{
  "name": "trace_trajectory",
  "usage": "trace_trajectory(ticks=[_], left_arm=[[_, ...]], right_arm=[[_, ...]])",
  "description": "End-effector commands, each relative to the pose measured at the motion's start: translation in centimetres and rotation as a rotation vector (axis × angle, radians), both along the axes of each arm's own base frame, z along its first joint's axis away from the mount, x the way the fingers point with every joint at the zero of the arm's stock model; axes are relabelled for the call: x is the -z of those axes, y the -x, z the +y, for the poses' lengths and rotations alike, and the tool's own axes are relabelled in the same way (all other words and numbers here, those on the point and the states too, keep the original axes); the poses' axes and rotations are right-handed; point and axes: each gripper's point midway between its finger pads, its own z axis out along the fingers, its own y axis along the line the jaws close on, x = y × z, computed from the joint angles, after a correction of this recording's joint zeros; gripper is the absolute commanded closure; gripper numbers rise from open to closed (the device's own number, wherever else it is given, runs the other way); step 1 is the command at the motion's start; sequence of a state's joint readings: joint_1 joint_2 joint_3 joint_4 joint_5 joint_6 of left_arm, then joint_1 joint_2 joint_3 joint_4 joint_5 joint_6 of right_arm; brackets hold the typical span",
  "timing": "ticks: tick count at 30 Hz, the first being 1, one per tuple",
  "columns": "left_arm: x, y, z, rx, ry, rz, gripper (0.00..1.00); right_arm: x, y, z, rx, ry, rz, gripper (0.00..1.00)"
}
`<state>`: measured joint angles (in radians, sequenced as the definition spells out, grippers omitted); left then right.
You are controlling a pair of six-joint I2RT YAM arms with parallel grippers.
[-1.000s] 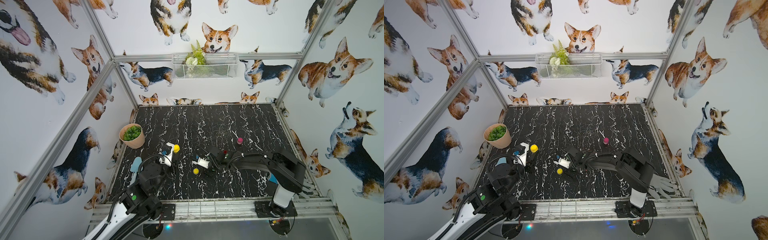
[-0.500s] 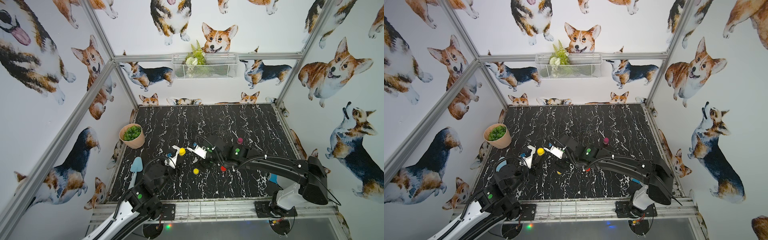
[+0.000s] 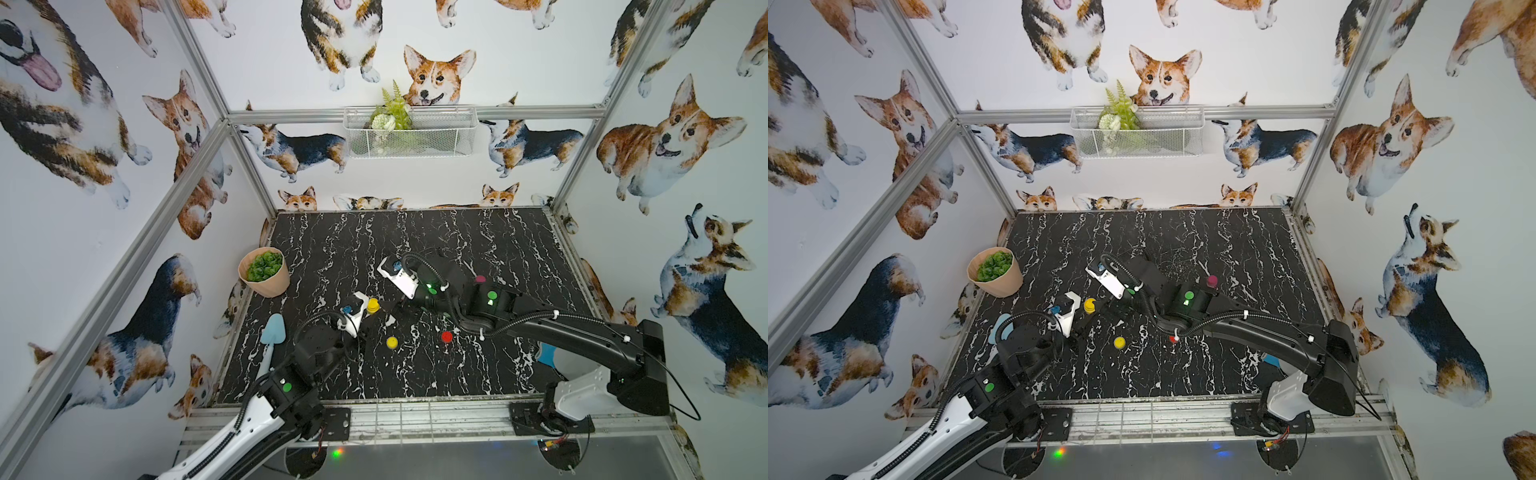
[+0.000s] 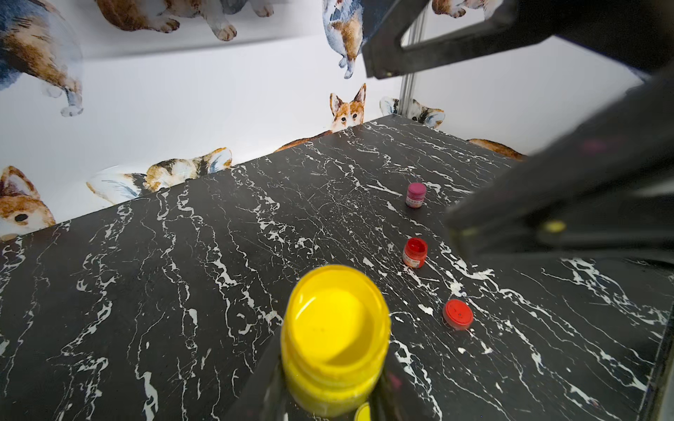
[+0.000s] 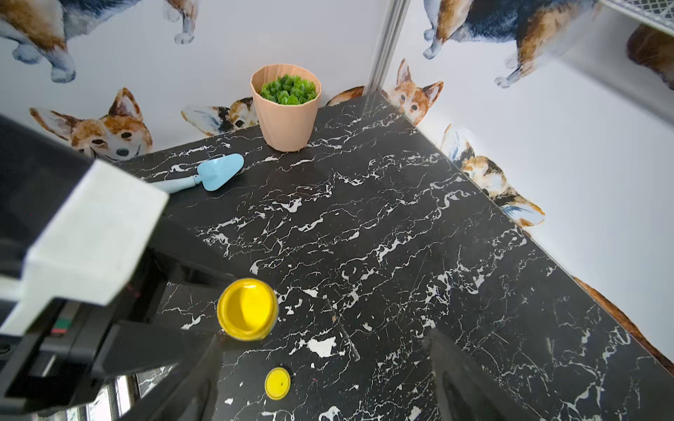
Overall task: Close the paint jar lid
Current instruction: Adjust the paint jar.
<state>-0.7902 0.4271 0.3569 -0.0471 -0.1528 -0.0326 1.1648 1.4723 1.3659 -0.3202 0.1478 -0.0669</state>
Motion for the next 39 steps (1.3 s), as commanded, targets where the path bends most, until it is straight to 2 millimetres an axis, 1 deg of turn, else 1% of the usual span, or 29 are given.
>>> trace_trajectory(ticks=[1,3,7,12,17,20,23,24,25,28,39], left_arm=[[-1.4,-0.1,-0.1,0.005,0.026,-0.049,0.72],[-1.4,-0.1,0.0,0.002,0.025,-0.05,0.72],[-1.3,-0.2,0.0,-0.006,0.019,-0.049,0.72],[-1.3,-0.3,0.1,-0.011,0.015,-0.053,0.72],[-1.4,-0.3,0.2,-0.015,0.012,-0.057,0.72],[-1.5,-0.3,0.3,-0.02,0.013,-0.061,0.71],[-1.6,-0.3,0.4,-0.024,0.016,-0.065,0.72],[-1.7,-0.3,0.4,-0.023,0.02,-0.067,0.71],[-1.6,-0.3,0.4,-0.024,0.016,-0.067,0.71],[-1.7,-0.3,0.5,-0.027,0.021,-0.072,0.72],[-1.9,-0.2,0.7,-0.028,0.028,-0.08,0.72]], right_arm=[[1.1,0.6,1.0,-0.025,0.001,0.067,0.1],[1.6,0.8,1.5,-0.031,-0.002,0.09,0.1],[2.1,1.5,2.6,-0.059,-0.003,0.128,0.13],[2.5,1.8,3.2,-0.072,0.01,0.146,0.18],[3.4,1.8,3.5,-0.071,0.045,0.17,0.22],[3.9,1.6,3.7,-0.06,0.057,0.181,0.28],[4.1,1.5,3.9,-0.05,0.061,0.183,0.36],[4.2,1.4,3.9,-0.049,0.065,0.186,0.36],[4.3,1.4,4.0,-0.047,0.067,0.188,0.41],[4.3,1.2,3.9,-0.035,0.067,0.186,0.47],[4.1,0.3,3.0,0.014,0.08,0.144,0.5]])
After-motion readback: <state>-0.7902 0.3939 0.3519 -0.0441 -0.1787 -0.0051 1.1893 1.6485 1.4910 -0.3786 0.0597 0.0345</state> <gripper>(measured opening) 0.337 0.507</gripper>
